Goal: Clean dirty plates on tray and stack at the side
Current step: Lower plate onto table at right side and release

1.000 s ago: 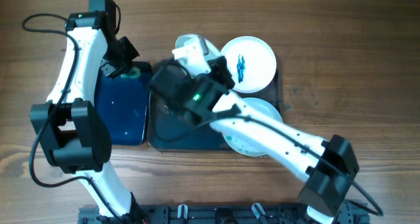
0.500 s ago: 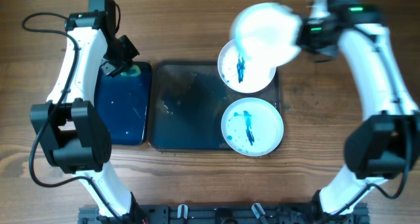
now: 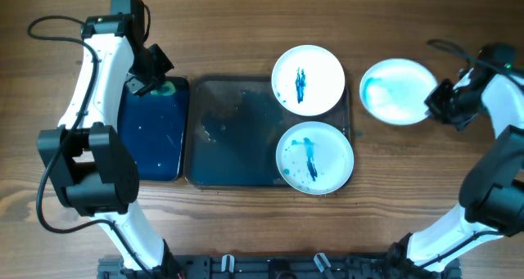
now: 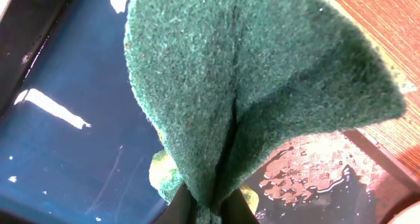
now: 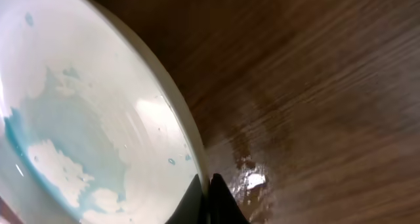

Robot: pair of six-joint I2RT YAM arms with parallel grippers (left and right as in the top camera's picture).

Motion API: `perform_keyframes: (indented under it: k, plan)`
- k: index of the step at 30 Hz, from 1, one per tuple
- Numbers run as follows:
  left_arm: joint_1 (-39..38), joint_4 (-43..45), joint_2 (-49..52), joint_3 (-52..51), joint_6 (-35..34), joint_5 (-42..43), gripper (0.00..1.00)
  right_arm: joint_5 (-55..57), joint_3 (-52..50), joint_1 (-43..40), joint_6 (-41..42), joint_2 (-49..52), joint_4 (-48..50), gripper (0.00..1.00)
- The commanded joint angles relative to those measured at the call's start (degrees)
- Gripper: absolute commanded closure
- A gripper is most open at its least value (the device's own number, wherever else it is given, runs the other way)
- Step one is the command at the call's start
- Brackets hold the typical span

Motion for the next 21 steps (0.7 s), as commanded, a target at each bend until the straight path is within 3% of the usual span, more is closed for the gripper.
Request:
perform_keyframes:
  k: [1, 4, 5, 8, 15, 21]
  plan:
    - [0.0, 0.0, -0.4, 1.0, 0.5, 0.0, 0.96, 1.0, -3.9, 0.3, -0.5, -1.2, 3.0, 0.96]
    - [0.0, 0.3, -0.4, 1.0, 0.5, 0.1, 0.96, 2.7, -5.1, 0.3, -0.3, -1.2, 4.0, 0.91]
    - [0.0, 0.2, -0.4, 1.0, 0.5, 0.0, 0.96, 2.7, -5.0, 0.3, -0.6, -1.2, 4.0, 0.79]
    - [0.0, 0.4, -0.4, 1.0, 0.5, 0.0, 0.96, 0.8, -2.6, 0.6, -1.9, -1.4, 1.6, 0.66]
    - [0.0, 0.5, -0.4, 1.0, 0.5, 0.1, 0.96, -1.5, 12.7, 10.4, -9.8, -1.9, -10.1, 0.63]
    - [0.0, 0.4, -0.4, 1.0, 0.5, 0.1, 0.96, -5.0, 12.5, 25.0, -17.8, -1.8, -15.4, 0.60]
